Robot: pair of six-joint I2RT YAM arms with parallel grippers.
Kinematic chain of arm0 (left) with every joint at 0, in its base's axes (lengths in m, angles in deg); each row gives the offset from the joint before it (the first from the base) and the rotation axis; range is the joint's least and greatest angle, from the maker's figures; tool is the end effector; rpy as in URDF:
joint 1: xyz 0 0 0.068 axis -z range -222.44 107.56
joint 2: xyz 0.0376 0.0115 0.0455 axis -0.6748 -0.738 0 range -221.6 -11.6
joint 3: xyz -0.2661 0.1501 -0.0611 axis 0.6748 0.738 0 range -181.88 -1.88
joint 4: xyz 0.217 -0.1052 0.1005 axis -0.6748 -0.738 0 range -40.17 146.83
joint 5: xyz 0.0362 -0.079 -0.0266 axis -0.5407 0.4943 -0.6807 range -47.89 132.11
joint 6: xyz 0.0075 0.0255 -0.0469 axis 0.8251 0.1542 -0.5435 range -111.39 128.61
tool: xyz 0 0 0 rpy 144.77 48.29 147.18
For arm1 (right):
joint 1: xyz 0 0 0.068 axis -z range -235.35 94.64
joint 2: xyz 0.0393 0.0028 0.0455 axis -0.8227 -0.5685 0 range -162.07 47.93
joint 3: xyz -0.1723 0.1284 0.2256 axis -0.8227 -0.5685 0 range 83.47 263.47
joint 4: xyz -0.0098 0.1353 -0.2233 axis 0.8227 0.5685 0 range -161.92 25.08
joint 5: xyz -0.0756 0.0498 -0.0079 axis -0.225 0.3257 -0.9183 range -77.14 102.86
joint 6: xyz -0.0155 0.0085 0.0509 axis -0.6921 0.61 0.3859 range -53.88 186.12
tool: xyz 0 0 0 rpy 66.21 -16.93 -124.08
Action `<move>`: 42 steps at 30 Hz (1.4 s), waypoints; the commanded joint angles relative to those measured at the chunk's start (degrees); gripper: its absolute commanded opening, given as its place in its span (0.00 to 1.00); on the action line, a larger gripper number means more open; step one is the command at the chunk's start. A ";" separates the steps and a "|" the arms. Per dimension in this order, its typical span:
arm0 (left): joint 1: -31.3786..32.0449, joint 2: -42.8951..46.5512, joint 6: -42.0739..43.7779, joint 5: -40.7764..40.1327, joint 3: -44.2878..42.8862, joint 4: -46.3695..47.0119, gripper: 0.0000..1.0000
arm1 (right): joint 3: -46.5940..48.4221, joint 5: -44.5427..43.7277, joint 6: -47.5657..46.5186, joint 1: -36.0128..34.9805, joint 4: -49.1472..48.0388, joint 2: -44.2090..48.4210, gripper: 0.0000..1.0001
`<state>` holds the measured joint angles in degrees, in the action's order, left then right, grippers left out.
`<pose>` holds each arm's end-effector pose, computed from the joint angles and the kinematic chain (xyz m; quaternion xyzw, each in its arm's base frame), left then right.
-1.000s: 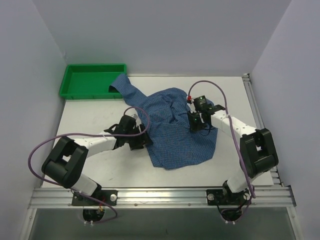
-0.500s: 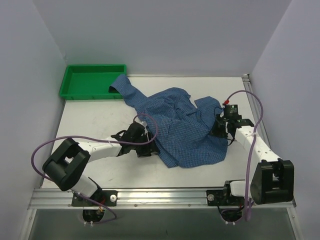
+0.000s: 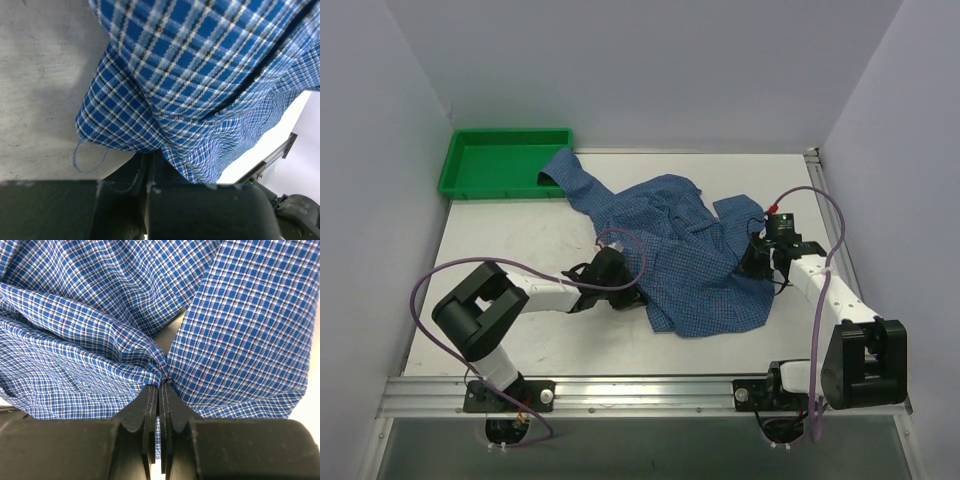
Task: Fold and stack the long sleeve shirts
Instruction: Flatten the shirt out
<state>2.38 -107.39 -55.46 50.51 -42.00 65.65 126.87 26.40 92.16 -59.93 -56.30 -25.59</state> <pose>0.2183 -0.2243 0.1679 -0.1286 0.9189 -0.3380 0.1579 0.2500 0.0285 0.2562 0.1277 0.9120 0.2041 0.3320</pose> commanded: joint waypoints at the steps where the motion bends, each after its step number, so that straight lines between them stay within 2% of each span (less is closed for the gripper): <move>1: -0.34 -1.34 2.27 -6.99 -0.57 -3.01 0.00 | -0.42 -1.75 0.68 -0.17 1.60 3.72 0.00; 5: -3.15 -1.33 8.78 -7.96 -8.02 -8.72 0.00 | -0.42 -8.50 1.46 0.88 5.38 9.17 0.00; 6: -3.85 -2.03 10.36 -7.79 -10.48 -13.08 0.00 | -0.51 -9.92 1.99 1.24 7.56 10.75 0.00; 8: -3.69 -4.92 14.32 -6.91 -18.27 -16.10 0.00 | -0.59 -12.47 2.70 2.99 9.86 15.58 0.00; 10: -2.64 -7.99 16.08 -5.25 -22.35 -17.69 0.00 | -0.86 -14.76 3.05 4.48 13.03 20.75 0.00; 14: -0.26 -11.87 16.61 -1.82 -29.39 -18.05 0.00 | -0.94 -15.39 2.96 6.95 17.42 26.40 0.00; 16: 1.58 -12.40 17.49 -0.85 -30.02 -18.57 0.00 | -1.38 -12.25 3.31 6.87 18.57 28.24 0.00; 19: 1.77 -9.18 17.41 -1.11 -25.82 -19.98 0.00 | -2.96 -6.62 3.23 5.90 18.57 27.73 0.00; 22: -0.77 -0.85 16.88 -3.48 -16.51 -21.64 0.00 | -3.14 -7.20 3.57 -1.81 18.66 24.14 0.00; 23: -2.09 1.72 16.79 -4.09 -14.13 -23.74 0.00 | -2.97 -7.91 5.06 -8.54 18.75 22.99 0.00; 25: -4.90 10.42 16.44 -6.02 -6.66 -26.12 0.00 | -2.00 -9.14 6.65 -14.90 18.05 18.51 0.00; 26: -8.66 13.40 16.52 -6.81 -4.29 -29.18 0.00 | -1.65 -10.10 8.57 -17.63 17.70 17.02 0.01; 27: -10.35 19.44 17.13 -7.95 -2.61 -30.86 0.00 | -0.87 -10.20 9.11 -22.27 16.48 13.96 0.04; 28: -12.37 22.37 17.58 -8.66 0.10 -32.62 0.00 | -0.25 -9.94 9.29 -23.88 15.68 12.36 0.08; 30: -17.12 29.82 19.06 -11.38 1.62 -37.11 0.00 | 2.81 -8.97 8.42 -27.48 14.36 7.72 0.27; 31: -18.52 31.61 19.60 -11.74 2.41 -38.43 0.00 | 4.14 -8.71 7.37 -28.11 14.18 6.47 0.35; 32: -21.24 33.19 20.04 -11.66 2.50 -40.35 0.00 | 5.72 -8.53 6.22 -28.38 14.27 5.24 0.49; 35: -25.03 36.54 21.53 -10.69 3.38 -42.30 0.00 | 11.52 -11.59 1.04 -27.33 14.35 2.07 0.65; 40: -27.59 35.94 23.29 -9.64 4.70 -42.04 0.00 | 19.52 -13.27 -3.36 -17.59 11.90 -7.06 0.74; 42: -27.94 35.32 23.90 -8.93 4.79 -41.25 0.00 | 21.55 -14.93 -4.24 -16.34 10.32 -12.58 0.76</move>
<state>-24.79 -71.46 -34.02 40.88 -37.32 25.19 146.00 15.56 91.33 -78.80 -44.98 -31.95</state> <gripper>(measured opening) 0.009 0.755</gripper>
